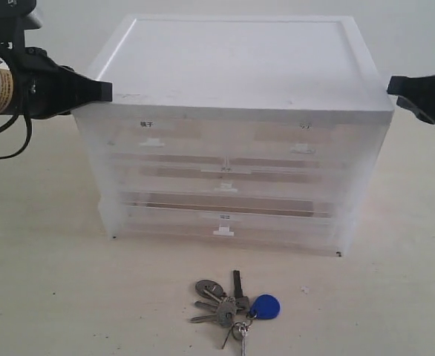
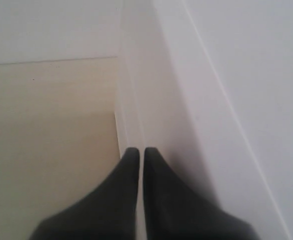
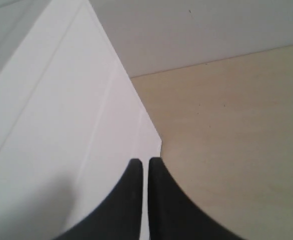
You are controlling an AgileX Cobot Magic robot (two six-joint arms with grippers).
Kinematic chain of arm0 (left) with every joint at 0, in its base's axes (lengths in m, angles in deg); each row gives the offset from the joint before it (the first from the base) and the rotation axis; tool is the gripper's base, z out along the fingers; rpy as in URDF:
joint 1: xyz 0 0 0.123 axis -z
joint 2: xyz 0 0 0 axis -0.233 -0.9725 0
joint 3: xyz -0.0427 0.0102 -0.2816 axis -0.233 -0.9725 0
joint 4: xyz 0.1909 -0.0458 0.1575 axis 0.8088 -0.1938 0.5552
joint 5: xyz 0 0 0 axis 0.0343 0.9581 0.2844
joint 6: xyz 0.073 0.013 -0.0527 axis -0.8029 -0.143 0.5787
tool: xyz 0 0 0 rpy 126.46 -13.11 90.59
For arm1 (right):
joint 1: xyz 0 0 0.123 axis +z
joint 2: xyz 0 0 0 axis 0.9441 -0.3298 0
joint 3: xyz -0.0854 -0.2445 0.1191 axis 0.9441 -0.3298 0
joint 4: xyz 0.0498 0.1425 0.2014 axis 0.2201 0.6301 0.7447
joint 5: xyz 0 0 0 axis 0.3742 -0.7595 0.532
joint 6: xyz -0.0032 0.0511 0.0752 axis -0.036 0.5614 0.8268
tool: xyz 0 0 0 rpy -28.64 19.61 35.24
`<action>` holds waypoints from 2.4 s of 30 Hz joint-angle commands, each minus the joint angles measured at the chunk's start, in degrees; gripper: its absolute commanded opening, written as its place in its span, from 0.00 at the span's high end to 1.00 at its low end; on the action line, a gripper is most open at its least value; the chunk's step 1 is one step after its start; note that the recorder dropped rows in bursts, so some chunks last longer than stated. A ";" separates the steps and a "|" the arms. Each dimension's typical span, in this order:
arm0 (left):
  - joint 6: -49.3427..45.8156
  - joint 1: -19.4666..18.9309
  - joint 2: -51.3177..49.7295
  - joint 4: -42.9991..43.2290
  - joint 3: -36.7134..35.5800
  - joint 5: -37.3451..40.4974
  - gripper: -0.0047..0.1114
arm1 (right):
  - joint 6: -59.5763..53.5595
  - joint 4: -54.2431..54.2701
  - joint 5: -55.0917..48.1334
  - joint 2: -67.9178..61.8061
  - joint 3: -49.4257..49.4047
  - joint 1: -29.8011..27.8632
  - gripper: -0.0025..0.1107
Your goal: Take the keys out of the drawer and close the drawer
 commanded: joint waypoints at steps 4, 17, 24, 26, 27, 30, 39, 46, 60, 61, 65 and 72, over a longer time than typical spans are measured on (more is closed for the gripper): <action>-2.32 4.18 0.43 2.29 -2.77 -12.44 0.92 | -0.12 -5.57 11.37 5.35 4.22 4.24 0.98; -4.01 4.07 1.31 2.29 -2.77 -8.29 0.92 | 2.84 -11.23 -6.86 1.67 7.56 4.13 0.98; -4.51 4.07 5.27 2.29 -2.77 -5.15 0.92 | -1.14 -7.89 -10.02 10.28 7.71 4.14 0.98; -4.51 4.07 6.72 2.29 -2.77 -4.26 0.92 | -1.53 -6.77 -16.03 12.14 7.71 4.14 0.98; -4.51 4.07 7.64 2.29 -2.77 -3.44 0.92 | -2.08 -6.52 -19.67 12.49 8.00 4.14 0.98; -4.51 4.07 10.76 2.29 -2.77 0.32 0.92 | -2.22 -6.93 -24.58 10.91 8.12 3.42 0.98; -2.77 4.07 13.97 2.29 -3.55 -1.07 0.92 | 3.42 -6.83 -6.36 -0.11 8.12 -1.21 0.98; -2.77 4.07 12.20 2.29 -3.93 0.49 0.92 | 13.83 -17.72 0.72 -0.72 8.02 -1.10 0.98; -2.77 2.21 12.06 2.29 -4.06 3.05 0.92 | 18.73 -23.65 -1.39 2.52 8.02 -2.57 0.98; -2.77 1.05 12.32 2.29 -4.40 2.83 0.92 | 19.52 -23.76 -2.42 5.28 7.42 -3.79 0.98; -2.27 0.01 17.14 2.29 -4.51 0.71 0.92 | 20.23 -23.34 -1.63 21.23 3.72 -7.13 0.98; -2.27 0.01 32.76 2.29 -7.17 -1.50 0.92 | 20.02 -23.34 -2.49 40.80 -3.50 -7.13 0.98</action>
